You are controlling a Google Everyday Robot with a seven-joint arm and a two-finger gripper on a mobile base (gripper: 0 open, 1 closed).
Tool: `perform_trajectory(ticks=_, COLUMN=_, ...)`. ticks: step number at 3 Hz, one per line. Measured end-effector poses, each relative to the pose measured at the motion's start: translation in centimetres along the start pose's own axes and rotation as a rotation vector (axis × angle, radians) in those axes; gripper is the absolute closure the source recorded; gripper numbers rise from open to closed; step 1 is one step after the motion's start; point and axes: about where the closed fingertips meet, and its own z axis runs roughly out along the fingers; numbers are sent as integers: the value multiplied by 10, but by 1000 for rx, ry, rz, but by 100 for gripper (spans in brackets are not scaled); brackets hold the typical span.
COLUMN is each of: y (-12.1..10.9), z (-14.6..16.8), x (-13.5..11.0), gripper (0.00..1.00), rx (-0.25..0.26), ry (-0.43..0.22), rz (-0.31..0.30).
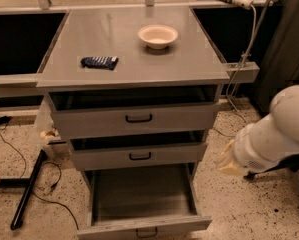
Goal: Close bottom drawer
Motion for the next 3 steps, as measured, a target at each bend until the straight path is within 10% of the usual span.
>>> perform_trajectory(ticks=3, y=-31, z=162, x=53, gripper=100, rx=108, ry=-82, rz=134)
